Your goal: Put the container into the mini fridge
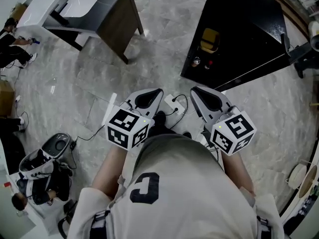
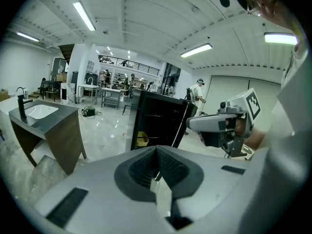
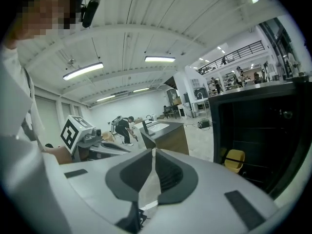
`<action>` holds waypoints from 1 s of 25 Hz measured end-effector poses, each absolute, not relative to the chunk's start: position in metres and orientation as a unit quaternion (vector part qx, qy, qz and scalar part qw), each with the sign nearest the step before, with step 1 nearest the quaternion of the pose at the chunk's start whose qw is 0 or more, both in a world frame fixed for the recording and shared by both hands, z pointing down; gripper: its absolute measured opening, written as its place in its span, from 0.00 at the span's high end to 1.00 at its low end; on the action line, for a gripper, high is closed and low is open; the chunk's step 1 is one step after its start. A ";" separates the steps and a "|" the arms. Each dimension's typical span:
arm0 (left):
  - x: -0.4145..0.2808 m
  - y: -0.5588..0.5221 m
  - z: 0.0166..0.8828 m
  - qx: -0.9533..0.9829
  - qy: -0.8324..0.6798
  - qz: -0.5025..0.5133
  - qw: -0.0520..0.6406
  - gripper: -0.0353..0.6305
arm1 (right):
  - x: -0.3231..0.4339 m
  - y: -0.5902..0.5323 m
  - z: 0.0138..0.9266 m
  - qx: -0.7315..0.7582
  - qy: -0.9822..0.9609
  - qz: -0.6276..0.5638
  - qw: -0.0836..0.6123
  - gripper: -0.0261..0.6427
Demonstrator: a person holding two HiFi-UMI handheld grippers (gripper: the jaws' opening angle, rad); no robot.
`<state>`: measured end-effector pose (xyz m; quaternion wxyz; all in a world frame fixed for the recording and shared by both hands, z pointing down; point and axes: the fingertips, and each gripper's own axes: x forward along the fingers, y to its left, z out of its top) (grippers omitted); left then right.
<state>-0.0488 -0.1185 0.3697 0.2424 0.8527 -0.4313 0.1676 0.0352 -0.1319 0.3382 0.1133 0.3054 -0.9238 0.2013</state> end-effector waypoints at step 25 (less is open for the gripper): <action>0.038 -0.005 0.371 0.821 -0.469 0.205 0.252 0.87 | 0.125 -0.029 0.348 0.260 -0.937 0.212 0.098 0.89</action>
